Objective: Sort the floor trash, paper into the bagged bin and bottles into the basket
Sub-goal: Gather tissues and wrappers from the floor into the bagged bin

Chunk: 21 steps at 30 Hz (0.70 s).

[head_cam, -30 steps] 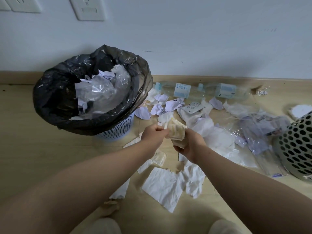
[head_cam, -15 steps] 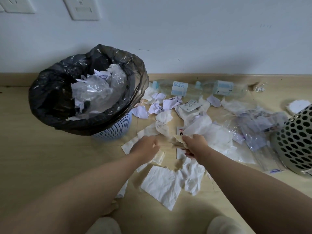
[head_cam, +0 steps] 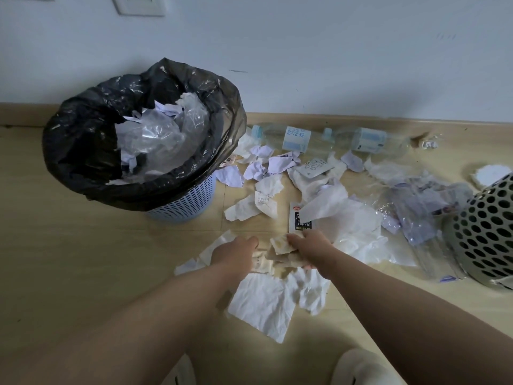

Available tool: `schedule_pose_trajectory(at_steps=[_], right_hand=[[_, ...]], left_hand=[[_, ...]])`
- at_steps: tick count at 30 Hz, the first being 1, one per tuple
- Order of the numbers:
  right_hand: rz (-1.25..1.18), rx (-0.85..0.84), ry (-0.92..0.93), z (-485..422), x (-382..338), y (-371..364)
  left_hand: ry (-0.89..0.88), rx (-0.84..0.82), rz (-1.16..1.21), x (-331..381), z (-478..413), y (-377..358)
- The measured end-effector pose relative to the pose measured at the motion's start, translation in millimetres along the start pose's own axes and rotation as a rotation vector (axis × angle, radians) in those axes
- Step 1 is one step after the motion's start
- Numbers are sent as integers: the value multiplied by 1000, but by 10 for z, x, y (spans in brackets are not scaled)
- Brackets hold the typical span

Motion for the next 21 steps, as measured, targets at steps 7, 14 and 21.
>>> schedule_pose_trajectory(at_steps=[7,14,21], right_hand=[[-35,-12,-2,-16,-13,-7],[-136,27,-88,-42,65,83],[-146,52,-74,-43,34,88]], left_hand=[[-38,100,-82,-130,6,96],[-87,427,-35,-255,15,584],[28,291,73,-309,-43,540]])
Point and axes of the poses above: each hand's wrist, its own z-axis away from the middle knuckle, its own y-axis out of the back of the hand, x = y × z, the point moved 7 cm from there along -z, towards the middle knuckle, and after that the axes turned 2 degrees about y, right-handed, at the moved point
